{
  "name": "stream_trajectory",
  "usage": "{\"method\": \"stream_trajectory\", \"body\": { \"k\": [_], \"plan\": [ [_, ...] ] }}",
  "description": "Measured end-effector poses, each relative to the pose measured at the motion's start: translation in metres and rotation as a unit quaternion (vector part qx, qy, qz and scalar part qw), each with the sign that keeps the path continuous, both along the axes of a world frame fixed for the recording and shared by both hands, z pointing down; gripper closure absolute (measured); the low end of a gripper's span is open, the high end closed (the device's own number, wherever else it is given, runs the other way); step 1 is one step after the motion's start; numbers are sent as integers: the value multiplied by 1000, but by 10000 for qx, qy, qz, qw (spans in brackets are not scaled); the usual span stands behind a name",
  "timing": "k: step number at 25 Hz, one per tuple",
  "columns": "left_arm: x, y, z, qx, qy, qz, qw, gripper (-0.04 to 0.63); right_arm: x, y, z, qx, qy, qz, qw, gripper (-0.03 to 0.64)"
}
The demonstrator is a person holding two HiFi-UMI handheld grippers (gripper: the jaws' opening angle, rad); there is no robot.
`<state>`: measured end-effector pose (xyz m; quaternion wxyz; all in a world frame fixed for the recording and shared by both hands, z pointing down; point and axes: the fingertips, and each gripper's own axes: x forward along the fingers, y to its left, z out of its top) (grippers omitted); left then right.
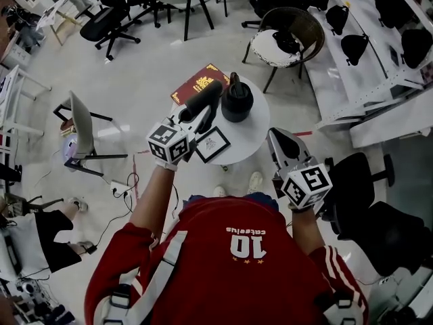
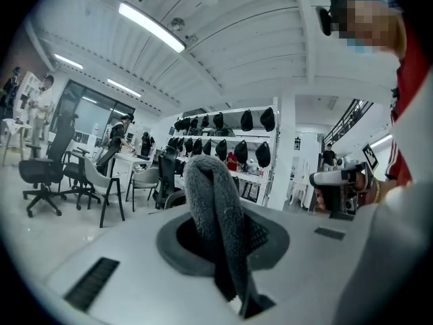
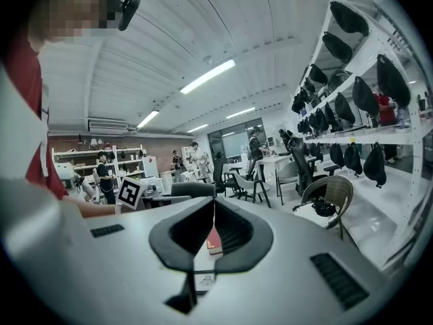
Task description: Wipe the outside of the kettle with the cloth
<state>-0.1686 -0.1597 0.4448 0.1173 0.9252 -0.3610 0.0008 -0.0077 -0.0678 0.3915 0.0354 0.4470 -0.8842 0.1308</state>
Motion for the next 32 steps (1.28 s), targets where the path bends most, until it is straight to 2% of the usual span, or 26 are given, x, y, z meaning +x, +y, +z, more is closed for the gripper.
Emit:
{"method": "stream_trajectory", "body": {
  "k": [7, 14, 20, 25, 32],
  "plan": [
    [-20, -6, 22, -20, -354, 57, 9994, 548, -7, 1, 4, -73, 179, 47, 9998, 600],
    [-16, -43, 53, -44, -873, 86, 9961, 548, -2, -20, 13, -162, 246, 4, 9996, 600],
    [0, -88, 96, -150, -1510, 137, 9883, 548, 11, -53, 23, -258, 263, -12, 9993, 601],
    [15, -120, 127, -301, -1786, 241, 9832, 548, 23, -84, 35, -342, 303, 71, 9989, 600],
    [30, -150, 173, -472, -2373, 573, 9686, 548, 37, -102, 52, -590, 258, 199, 9977, 600]
  ]
}}
